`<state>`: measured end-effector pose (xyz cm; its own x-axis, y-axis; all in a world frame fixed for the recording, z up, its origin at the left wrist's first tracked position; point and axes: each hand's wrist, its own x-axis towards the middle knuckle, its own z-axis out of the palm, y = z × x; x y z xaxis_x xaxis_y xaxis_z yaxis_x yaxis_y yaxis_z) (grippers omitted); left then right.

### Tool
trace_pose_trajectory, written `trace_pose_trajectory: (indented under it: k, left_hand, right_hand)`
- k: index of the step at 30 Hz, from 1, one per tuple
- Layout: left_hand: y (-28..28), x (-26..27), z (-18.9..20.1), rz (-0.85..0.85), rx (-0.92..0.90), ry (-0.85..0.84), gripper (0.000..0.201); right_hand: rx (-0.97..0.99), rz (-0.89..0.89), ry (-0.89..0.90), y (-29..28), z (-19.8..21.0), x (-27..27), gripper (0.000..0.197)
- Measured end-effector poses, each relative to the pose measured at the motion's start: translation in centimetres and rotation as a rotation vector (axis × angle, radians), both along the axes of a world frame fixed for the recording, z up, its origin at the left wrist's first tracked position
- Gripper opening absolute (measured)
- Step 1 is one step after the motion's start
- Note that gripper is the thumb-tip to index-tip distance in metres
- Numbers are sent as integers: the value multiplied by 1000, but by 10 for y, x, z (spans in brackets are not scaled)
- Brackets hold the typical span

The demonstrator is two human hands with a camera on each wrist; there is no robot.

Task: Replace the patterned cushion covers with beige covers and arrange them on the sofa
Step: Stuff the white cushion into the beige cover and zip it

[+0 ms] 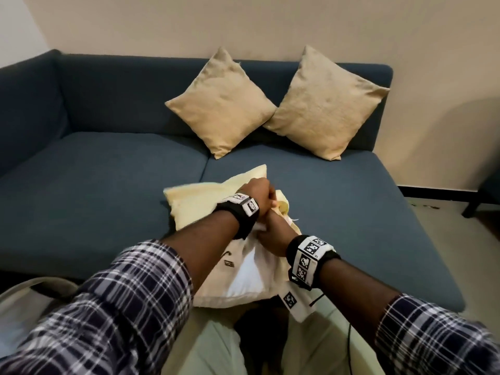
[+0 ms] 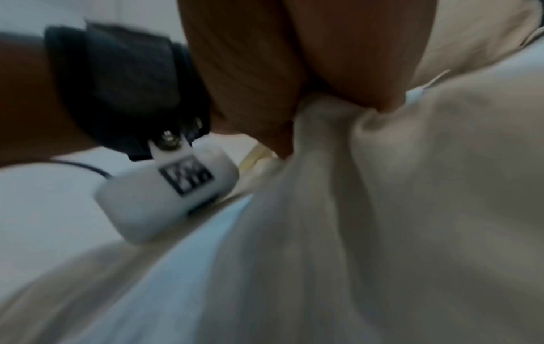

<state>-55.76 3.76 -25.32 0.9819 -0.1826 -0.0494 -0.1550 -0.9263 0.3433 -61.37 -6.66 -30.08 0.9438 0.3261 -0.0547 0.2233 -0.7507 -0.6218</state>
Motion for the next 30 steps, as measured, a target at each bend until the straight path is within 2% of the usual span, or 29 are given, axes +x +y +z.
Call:
trace_pose_trajectory:
  k: [3, 5, 7, 10, 12, 13, 14, 16, 18, 20, 22, 24, 27, 29, 30]
  left_hand:
    - [-8, -11, 9, -71, -119, 3, 7]
    - [-4, -23, 11, -133, -119, 9, 10]
    - [7, -35, 7, -173, -91, 22, 9]
    - [38, -46, -2, -107, -6, -20, 15]
    - [69, -48, -9, -30, 107, -3, 30]
    - [85, -47, -14, 17, 138, 30, 38]
    - [101, -48, -18, 80, 140, 76, 46]
    - [126, -50, -22, 227, 103, 116, 56]
    - [143, -56, -24, 370, 85, 144, 64]
    - [157, -62, -29, 453, -6, 151, 60]
    - [167, -70, -35, 513, -197, 177, 55]
    - [178, -82, -47, 621, -427, 316, 57]
    - [199, -98, -73, 779, -674, 545, 56]
    - [210, -101, -87, 804, -722, 563, 62]
    - [209, -103, -86, 790, -682, 550, 56]
  right_hand:
    - [-77, -8, -49, 8, -7, 7, 41]
    - [-194, 6, -102, 7, -11, 8, 47]
    - [-290, -5, -115, 6, -8, 7, 44]
    - [-317, 126, -99, 3, 2, 6, 43]
    - [-258, 257, -1, -11, 16, 10, 39]
    - [-210, 261, 39, -22, 23, 14, 32]
    - [-134, 202, 39, -35, 29, 23, 27]
    - [105, -85, 79, -63, 34, 41, 19]
    - [263, -332, 200, -88, 26, 53, 20]
    - [185, -388, 330, -97, 8, 55, 15]
    - [42, -314, 436, -95, -15, 52, 13]
    - [-89, -207, 440, -88, -37, 52, 20]
    - [-21, -228, 504, -75, -43, 50, 17]
    - [30, -255, 577, -68, -33, 47, 28]
    - [83, -267, 591, -64, -24, 46, 30]
